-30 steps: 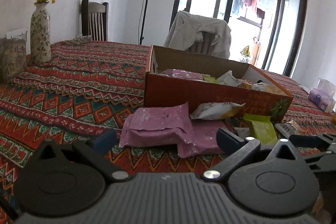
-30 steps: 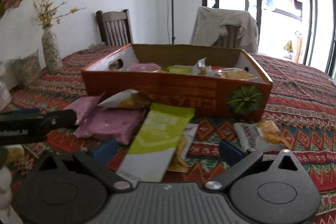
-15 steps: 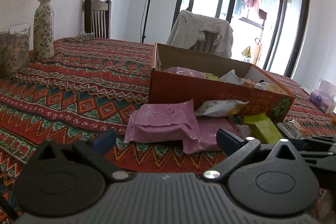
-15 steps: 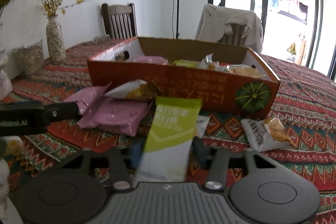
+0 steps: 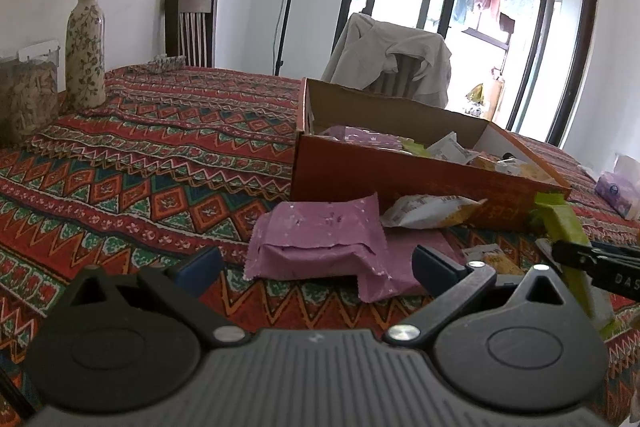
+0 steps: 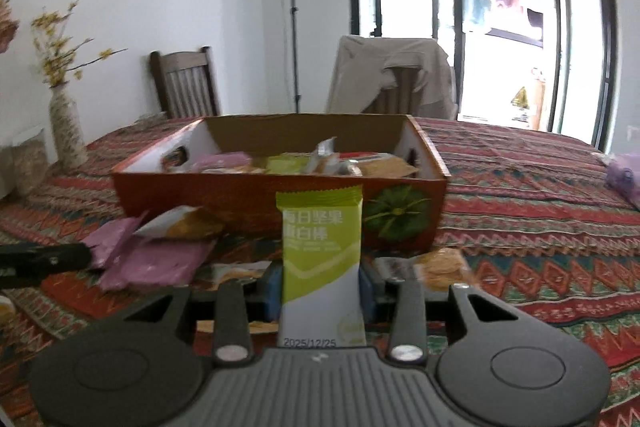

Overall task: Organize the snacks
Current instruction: 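Grasp a green-and-white bar with the right gripper while the left gripper grasps a pink packet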

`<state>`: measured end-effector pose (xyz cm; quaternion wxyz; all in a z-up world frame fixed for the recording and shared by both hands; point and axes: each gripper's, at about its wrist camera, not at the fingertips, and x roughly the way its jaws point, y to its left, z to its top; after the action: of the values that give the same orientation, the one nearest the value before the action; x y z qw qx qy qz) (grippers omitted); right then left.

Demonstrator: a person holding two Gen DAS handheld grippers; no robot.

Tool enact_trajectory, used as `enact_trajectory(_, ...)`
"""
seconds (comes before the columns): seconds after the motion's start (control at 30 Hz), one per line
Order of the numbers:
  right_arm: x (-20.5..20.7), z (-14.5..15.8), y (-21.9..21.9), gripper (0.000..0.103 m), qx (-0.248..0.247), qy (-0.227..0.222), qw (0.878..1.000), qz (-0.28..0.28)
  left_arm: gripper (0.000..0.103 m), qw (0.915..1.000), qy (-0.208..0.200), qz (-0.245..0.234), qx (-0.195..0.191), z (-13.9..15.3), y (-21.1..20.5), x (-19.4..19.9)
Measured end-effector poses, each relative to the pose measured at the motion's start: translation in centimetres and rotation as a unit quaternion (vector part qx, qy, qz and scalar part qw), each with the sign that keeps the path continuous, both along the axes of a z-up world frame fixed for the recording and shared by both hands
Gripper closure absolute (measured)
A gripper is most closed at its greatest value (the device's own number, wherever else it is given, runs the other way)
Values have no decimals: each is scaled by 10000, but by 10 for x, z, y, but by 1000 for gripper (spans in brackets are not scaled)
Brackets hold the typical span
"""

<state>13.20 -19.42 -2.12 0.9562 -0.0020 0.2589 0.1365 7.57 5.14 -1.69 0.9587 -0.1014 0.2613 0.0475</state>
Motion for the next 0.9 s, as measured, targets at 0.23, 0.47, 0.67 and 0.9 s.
enact_trajectory(0.23,6,-2,-11,66,62,-54,9999,-151,0,9997,191,-41,-119,1,4,21)
enact_trajectory(0.47,10,-4,-12,66,100,-57,9998,-158,0,9984,486,-43,-302,-4,7,47)
enact_trajectory(0.67,10,-4,-13,66,173,-26,9998,-107,0,9962,751,189,-396,-11,10,62)
enact_trajectory(0.9,9,-3,-13,65,218,-25,9997,-57,13,9958,711,175,-554,-12,15,63)
